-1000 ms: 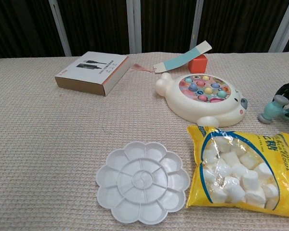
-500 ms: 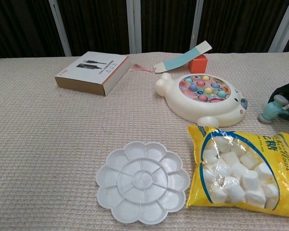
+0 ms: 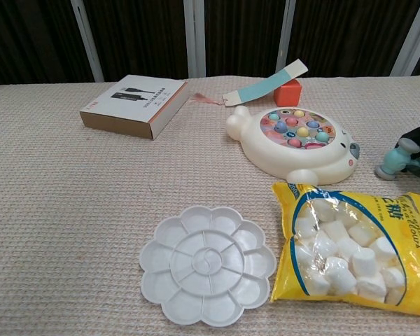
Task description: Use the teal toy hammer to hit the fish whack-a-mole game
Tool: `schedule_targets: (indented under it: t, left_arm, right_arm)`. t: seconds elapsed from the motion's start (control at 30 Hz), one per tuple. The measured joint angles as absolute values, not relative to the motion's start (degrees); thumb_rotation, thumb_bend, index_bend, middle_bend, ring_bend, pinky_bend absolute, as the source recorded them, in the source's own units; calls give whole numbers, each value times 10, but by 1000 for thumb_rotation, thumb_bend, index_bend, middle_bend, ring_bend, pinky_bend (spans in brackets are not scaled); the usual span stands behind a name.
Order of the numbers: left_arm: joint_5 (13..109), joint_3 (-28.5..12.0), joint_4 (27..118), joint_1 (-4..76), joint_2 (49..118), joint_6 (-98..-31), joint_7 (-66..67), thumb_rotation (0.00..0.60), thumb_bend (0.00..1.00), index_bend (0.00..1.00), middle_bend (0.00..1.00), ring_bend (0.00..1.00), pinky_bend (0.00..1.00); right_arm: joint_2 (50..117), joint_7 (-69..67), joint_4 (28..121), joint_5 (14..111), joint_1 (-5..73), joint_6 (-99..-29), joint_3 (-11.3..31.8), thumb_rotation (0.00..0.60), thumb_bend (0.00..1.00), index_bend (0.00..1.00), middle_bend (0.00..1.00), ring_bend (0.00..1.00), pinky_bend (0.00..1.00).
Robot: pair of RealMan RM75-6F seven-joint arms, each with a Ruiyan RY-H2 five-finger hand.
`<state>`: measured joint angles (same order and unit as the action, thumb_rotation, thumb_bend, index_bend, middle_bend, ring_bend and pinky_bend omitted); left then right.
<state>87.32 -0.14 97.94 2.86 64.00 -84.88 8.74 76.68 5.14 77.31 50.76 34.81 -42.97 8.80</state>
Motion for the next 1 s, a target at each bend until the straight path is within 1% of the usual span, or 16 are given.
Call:
schedule_targets:
  t: [0.37, 0.57, 0.67, 0.77, 0.9, 1.0]
  left_arm:
    - [870, -1, 975, 29, 641, -846, 84, 600, 107, 0, 0, 0, 0]
    - [867, -1, 972, 30, 641, -845, 81, 600, 107, 0, 0, 0, 0]
    - [866, -2, 971, 31, 642, -843, 80, 600, 107, 0, 0, 0, 0]
    - [866, -2, 969, 32, 643, -841, 79, 600, 107, 0, 0, 0, 0]
    - [866, -1, 968, 34, 644, -839, 78, 600, 107, 0, 0, 0, 0]
    - [865, -2, 967, 34, 645, -839, 79, 600, 107, 0, 0, 0, 0]
  right_arm:
    - [778, 46, 762, 515, 347, -430, 86, 600, 563, 504, 492, 340, 86]
    - [782, 45, 758, 516, 348, -429, 86, 600, 616, 555, 528, 377, 86]
    - [782, 44, 758, 518, 348, -430, 87, 600, 644, 596, 560, 404, 102]
    - [782, 43, 760, 522, 347, -433, 87, 600, 676, 641, 596, 437, 141]
    - [777, 39, 770, 534, 345, -439, 89, 600, 725, 713, 654, 496, 246]
    - [769, 34, 785, 550, 344, -447, 91, 600, 756, 764, 693, 537, 298]
